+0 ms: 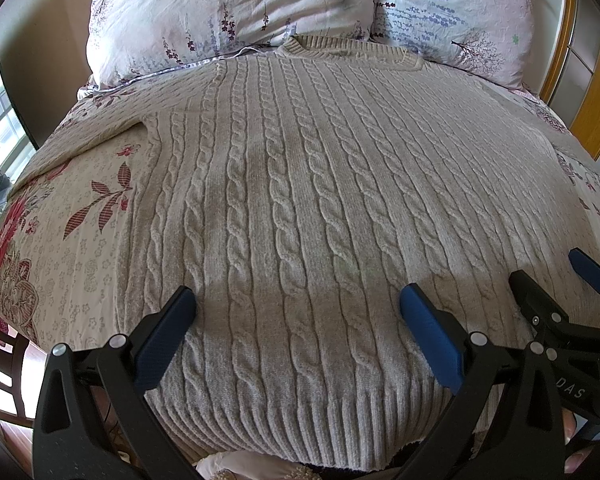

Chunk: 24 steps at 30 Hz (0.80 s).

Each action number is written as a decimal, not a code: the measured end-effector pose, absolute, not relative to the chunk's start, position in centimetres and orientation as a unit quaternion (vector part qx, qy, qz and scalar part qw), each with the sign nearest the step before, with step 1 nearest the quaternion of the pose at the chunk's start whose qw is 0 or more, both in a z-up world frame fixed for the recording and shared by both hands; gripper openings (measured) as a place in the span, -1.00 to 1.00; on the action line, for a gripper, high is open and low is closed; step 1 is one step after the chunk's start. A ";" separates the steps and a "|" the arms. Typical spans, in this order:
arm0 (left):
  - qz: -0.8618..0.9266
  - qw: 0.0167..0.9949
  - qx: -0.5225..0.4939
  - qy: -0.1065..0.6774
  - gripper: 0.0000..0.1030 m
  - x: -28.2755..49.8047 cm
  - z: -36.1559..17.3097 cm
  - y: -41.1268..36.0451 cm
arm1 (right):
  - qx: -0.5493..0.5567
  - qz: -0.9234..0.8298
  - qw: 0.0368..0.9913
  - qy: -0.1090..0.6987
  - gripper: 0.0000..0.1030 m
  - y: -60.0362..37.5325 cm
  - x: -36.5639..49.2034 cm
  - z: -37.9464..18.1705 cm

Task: Fold small clothes

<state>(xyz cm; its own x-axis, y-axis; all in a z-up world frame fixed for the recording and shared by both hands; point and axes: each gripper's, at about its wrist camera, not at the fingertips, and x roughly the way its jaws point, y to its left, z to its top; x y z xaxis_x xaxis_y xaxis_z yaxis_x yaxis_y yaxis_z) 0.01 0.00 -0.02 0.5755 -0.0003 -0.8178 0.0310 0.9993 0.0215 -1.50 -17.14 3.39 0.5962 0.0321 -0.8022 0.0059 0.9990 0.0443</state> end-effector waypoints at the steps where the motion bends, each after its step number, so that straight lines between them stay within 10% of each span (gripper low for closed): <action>1: -0.009 0.887 0.017 0.461 0.97 0.0 0.0 0.0 | 0.021 0.007 0.893 0.449 0.97 -17.1 -1.5 3.4; 24: -0.009 0.887 0.016 0.461 0.97 0.0 0.0 0.0 | 0.021 0.007 0.892 0.451 0.97 -17.1 -1.4 3.4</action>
